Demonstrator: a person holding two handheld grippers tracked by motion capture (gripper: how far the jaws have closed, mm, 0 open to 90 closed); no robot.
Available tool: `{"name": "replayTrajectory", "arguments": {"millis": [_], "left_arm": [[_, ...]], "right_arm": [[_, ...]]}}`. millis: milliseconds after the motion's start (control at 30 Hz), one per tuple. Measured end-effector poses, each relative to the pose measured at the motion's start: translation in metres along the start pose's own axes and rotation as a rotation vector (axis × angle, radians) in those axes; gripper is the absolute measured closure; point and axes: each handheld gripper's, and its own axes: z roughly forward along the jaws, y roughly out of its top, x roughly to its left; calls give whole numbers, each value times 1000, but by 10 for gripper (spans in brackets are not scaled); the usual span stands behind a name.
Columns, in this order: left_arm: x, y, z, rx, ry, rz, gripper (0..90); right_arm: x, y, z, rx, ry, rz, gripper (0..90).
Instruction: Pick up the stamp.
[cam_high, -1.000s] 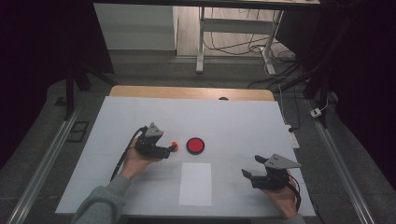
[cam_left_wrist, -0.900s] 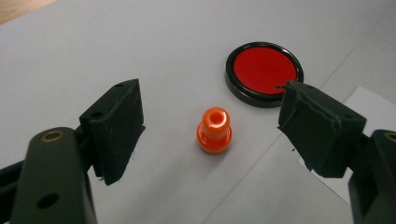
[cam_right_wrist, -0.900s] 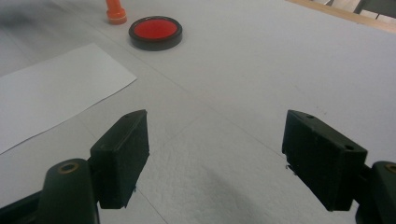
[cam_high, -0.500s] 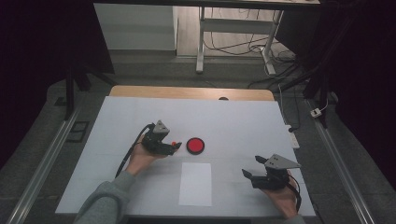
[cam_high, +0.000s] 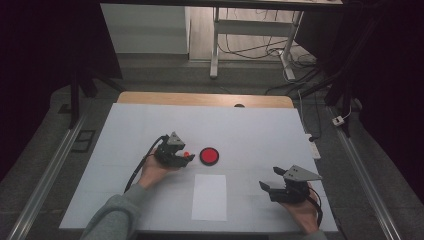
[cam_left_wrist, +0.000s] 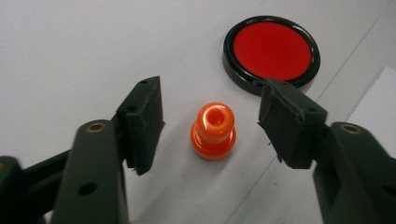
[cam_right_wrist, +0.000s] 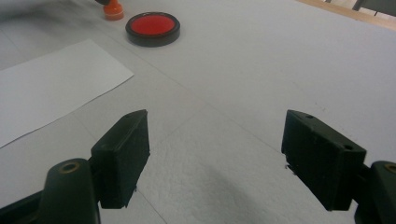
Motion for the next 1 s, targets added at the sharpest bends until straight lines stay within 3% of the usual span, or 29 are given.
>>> {"name": "replayTrajectory", "arguments": {"millis": [667, 1000], "left_arm": [[3, -4, 3, 15, -38, 17, 649], [4, -5, 3, 17, -39, 18, 710]], "right_arm": [[-1, -1, 0, 11, -7, -5, 229], [-1, -2, 0, 5, -2, -1, 230]]}}
